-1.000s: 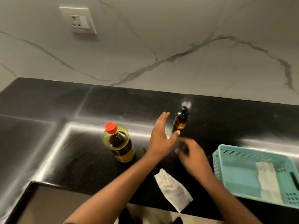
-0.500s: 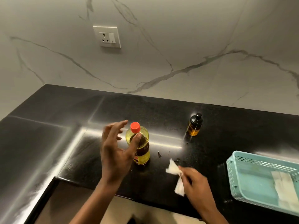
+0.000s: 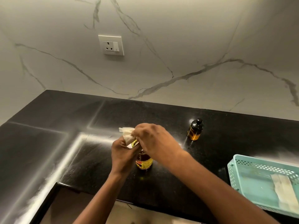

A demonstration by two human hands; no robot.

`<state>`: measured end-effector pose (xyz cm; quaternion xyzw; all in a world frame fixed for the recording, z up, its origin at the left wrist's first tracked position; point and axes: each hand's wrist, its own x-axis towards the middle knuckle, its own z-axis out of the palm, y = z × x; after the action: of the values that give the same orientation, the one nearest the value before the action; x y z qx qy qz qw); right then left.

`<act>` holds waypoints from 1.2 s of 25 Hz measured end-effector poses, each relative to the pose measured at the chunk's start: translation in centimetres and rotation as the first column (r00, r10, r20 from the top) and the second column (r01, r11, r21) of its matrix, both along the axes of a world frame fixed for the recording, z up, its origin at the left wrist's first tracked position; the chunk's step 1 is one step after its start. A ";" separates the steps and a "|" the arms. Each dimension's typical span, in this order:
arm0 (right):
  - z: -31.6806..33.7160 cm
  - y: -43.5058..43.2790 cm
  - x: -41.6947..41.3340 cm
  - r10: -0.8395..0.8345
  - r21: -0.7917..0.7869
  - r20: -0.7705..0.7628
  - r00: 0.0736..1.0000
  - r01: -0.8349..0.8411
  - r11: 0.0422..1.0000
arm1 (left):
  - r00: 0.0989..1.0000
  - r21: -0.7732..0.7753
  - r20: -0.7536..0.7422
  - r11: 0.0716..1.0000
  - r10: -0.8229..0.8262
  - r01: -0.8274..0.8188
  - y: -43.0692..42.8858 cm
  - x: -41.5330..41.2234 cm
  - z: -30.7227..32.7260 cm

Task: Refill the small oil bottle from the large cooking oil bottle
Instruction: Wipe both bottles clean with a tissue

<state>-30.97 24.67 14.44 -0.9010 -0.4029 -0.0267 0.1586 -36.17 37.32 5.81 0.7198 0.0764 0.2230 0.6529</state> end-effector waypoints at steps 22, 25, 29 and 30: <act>-8.3 -2.1 -5.3 0.018 0.471 -0.705 0.709 0.449 0.759 | 0.999 0.220 0.005 0.975 0.037 -0.037 0.0 0.0 0.8; -8.6 -2.2 -6.7 0.014 0.484 -0.649 0.760 0.399 0.779 | 1.000 0.241 0.005 0.970 0.014 -0.015 0.4 0.1 0.3; -6.7 -1.1 -2.1 -0.002 0.470 -0.721 0.693 0.491 0.733 | 0.993 0.167 -0.047 0.979 -0.111 0.118 1.7 0.5 0.3; -6.2 -1.0 -1.9 0.007 0.468 -0.728 0.685 0.490 0.736 | 0.988 0.158 -0.056 0.975 -0.146 0.153 2.1 0.6 0.4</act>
<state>-32.83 23.63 8.19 -0.7836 -0.1494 0.1537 0.5831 -35.55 39.46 6.24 0.7789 0.0179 0.1627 0.6054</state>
